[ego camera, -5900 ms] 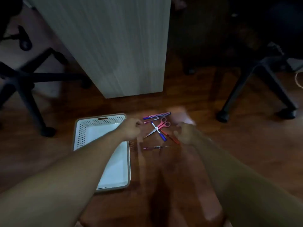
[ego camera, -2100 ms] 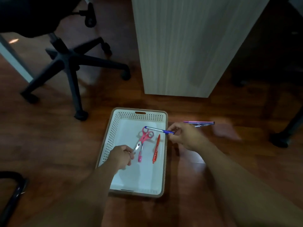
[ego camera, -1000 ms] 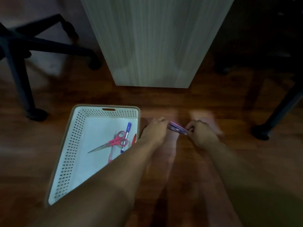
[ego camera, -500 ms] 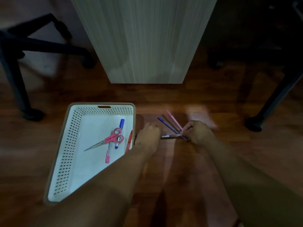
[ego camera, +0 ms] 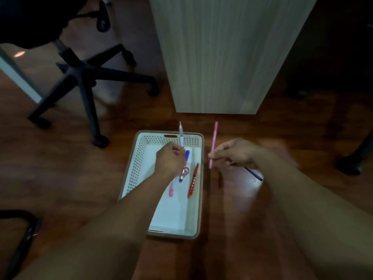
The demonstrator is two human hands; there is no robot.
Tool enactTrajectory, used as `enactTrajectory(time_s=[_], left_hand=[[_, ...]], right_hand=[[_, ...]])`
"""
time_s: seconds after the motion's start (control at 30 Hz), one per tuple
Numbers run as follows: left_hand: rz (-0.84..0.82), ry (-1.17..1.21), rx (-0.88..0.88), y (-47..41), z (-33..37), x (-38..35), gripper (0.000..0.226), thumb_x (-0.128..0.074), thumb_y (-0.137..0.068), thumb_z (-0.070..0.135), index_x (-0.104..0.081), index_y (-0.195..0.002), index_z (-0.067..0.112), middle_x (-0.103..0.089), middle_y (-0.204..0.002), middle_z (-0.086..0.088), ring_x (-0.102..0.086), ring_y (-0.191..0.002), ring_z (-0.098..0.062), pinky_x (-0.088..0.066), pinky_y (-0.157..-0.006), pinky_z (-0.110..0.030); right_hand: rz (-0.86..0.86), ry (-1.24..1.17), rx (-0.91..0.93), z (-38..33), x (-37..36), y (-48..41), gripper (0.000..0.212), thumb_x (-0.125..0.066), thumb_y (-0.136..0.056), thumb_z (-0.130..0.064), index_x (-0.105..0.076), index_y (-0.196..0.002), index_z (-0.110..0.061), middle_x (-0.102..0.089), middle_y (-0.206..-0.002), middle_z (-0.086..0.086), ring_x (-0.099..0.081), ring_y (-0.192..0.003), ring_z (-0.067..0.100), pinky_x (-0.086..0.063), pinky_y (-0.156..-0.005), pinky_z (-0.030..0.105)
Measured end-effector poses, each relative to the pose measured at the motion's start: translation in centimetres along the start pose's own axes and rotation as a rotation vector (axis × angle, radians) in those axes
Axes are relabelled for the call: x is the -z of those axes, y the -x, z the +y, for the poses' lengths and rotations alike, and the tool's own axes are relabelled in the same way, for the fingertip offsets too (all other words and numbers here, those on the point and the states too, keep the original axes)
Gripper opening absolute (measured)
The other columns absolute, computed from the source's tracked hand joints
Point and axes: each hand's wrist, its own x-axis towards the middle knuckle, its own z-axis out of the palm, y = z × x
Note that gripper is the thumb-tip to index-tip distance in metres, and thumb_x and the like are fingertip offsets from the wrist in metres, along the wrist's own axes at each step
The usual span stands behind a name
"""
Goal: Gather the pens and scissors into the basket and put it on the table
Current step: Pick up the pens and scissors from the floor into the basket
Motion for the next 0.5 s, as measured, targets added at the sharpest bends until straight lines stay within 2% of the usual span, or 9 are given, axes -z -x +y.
enactTrajectory(time_s=[0.07, 0.13, 0.2, 0.3, 0.37, 0.4, 0.47, 0.5], left_hand=[[0.012, -0.109, 0.019, 0.1, -1.8, 2.0, 0.016, -0.067, -0.102, 0.024, -0.078, -0.108, 0.015, -0.074, -0.096, 0.005, -0.066, -0.082, -0.010, -0.048, -0.071, -0.023], [-0.020, -0.135, 0.051, 0.3, -3.5, 3.6, 0.020, -0.066, -0.103, 0.023, -0.081, -0.111, 0.013, -0.079, -0.104, 0.000, -0.071, -0.095, -0.017, -0.057, -0.081, -0.029], [-0.074, -0.065, 0.099, 0.5, -4.5, 4.4, 0.021, -0.067, -0.102, 0.025, -0.082, -0.111, 0.013, -0.082, -0.110, -0.006, -0.077, -0.099, -0.024, -0.065, -0.086, -0.038], [-0.014, -0.102, 0.065, 0.4, -5.8, 5.7, 0.027, -0.062, -0.103, 0.028, -0.082, -0.111, 0.012, -0.083, -0.113, -0.007, -0.078, -0.107, -0.029, -0.062, -0.089, -0.039], [0.085, -0.097, -0.010, 0.0, -6.5, 6.3, 0.026, -0.059, -0.104, 0.023, -0.082, -0.111, 0.013, -0.082, -0.119, -0.005, -0.076, -0.114, -0.027, -0.057, -0.090, -0.030], [0.120, -0.083, -0.036, -0.3, -6.7, 6.6, 0.025, -0.059, -0.106, 0.022, -0.082, -0.113, 0.016, -0.081, -0.121, -0.002, -0.074, -0.116, -0.025, -0.052, -0.090, -0.020], [0.193, -0.100, -0.083, -0.9, -7.3, 7.4, 0.025, -0.059, -0.108, 0.025, -0.082, -0.116, 0.025, -0.076, -0.123, 0.001, -0.066, -0.119, -0.023, -0.035, -0.087, -0.007], [0.228, -0.124, -0.104, -1.3, -7.5, 7.6, 0.025, -0.058, -0.108, 0.028, -0.081, -0.118, 0.029, -0.073, -0.123, 0.001, -0.062, -0.121, -0.023, -0.030, -0.086, -0.009]], right_hand=[[-0.127, 0.086, -0.006, -1.9, -2.8, -0.2, 0.039, -0.089, -0.089, -0.021, -0.078, -0.118, 0.004, -0.070, -0.104, 0.030, -0.048, -0.063, 0.023, -0.038, -0.057, 0.031], [-0.156, 0.301, -0.002, -3.8, -5.2, -0.4, 0.042, -0.091, -0.086, -0.032, -0.083, -0.113, -0.001, -0.076, -0.099, 0.021, -0.051, -0.066, 0.023, -0.041, -0.058, 0.031], [-0.074, 0.510, 0.030, -5.1, -6.9, -0.6, 0.041, -0.093, -0.081, -0.045, -0.088, -0.102, -0.009, -0.082, -0.092, 0.017, -0.058, -0.070, 0.022, -0.046, -0.063, 0.032], [0.030, 0.591, 0.071, -6.1, -8.7, -1.1, 0.041, -0.091, -0.081, -0.050, -0.088, -0.094, -0.011, -0.077, -0.076, 0.004, -0.061, -0.065, 0.018, -0.047, -0.064, 0.030], [0.067, 0.561, 0.081, -6.4, -8.9, -1.2, 0.037, -0.086, -0.088, -0.048, -0.088, -0.093, -0.011, -0.084, -0.087, -0.002, -0.065, -0.066, 0.017, -0.049, -0.064, 0.029], [0.099, 0.544, 0.094, -6.3, -8.7, -1.3, 0.034, -0.082, -0.093, -0.046, -0.088, -0.093, -0.012, -0.085, -0.094, -0.002, -0.070, -0.071, 0.016, -0.053, -0.067, 0.030], [0.223, 0.536, 0.138, -6.1, -8.1, -1.5, 0.034, -0.071, -0.101, -0.045, -0.086, -0.094, -0.015, -0.083, -0.100, -0.002, -0.077, -0.090, 0.018, -0.062, -0.083, 0.035], [0.301, 0.534, 0.155, -5.8, -7.7, -1.6, 0.034, -0.066, -0.104, -0.045, -0.083, -0.094, -0.017, -0.080, -0.099, -0.003, -0.076, -0.093, 0.018, -0.064, -0.086, 0.038]])
